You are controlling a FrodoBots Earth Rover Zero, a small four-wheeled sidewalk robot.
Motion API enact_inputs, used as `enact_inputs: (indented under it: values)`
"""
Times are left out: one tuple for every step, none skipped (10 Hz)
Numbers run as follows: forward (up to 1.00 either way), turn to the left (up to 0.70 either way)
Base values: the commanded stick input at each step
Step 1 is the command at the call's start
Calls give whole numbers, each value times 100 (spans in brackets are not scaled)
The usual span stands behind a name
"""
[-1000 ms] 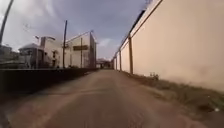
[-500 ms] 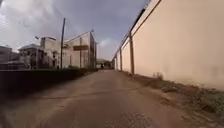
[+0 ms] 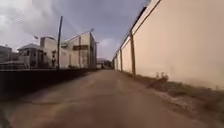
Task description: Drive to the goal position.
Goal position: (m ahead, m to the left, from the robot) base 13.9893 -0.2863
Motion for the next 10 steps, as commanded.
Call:
enact_inputs:
  values:
    - [70,0]
    - [70,0]
    - [70,0]
    - [70,0]
    - [70,0]
    - [70,0]
    - [70,0]
    - [70,0]
    - [70,0]
    - [70,0]
